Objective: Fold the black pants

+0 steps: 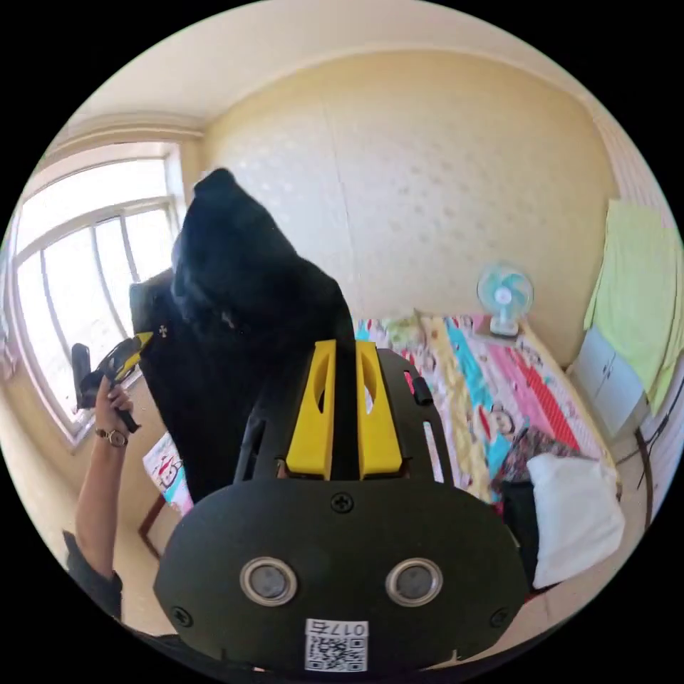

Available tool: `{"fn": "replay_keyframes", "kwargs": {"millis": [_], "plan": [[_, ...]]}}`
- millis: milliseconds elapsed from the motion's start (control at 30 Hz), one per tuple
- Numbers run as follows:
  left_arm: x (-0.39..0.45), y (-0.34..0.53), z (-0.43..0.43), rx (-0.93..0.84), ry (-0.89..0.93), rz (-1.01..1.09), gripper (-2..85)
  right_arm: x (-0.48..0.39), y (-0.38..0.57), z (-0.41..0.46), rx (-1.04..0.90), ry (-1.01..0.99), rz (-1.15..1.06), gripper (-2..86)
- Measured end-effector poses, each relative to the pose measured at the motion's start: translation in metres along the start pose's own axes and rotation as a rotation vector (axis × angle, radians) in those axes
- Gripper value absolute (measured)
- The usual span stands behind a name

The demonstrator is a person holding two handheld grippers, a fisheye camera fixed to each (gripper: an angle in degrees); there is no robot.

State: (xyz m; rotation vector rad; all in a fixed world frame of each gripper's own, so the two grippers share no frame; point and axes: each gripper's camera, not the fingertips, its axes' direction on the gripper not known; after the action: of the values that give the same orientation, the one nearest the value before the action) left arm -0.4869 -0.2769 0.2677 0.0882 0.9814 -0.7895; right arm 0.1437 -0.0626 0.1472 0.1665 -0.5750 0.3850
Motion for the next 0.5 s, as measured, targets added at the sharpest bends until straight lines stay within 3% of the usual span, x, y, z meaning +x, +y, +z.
{"fn": "replay_keyframes", "kwargs": {"millis": [133,267,500], "plan": [[-0.112,0.106,0.084,-0.183,-0.032,0.014,5.7,0.047,0.056,0.085,-0.088,-0.05,-0.055,5.8],[-0.207,0.241,0.133,-0.415,-0.018,-0.075,7.2,0.101,0.146,0.185,-0.33,-0.16,-0.008,7.1],[-0.247,0.412,0.118,-0.492,-0.06,-0.153,11.5,0.104,0.283,0.263,-0.421,-0.508,0.07,8.6]]}}
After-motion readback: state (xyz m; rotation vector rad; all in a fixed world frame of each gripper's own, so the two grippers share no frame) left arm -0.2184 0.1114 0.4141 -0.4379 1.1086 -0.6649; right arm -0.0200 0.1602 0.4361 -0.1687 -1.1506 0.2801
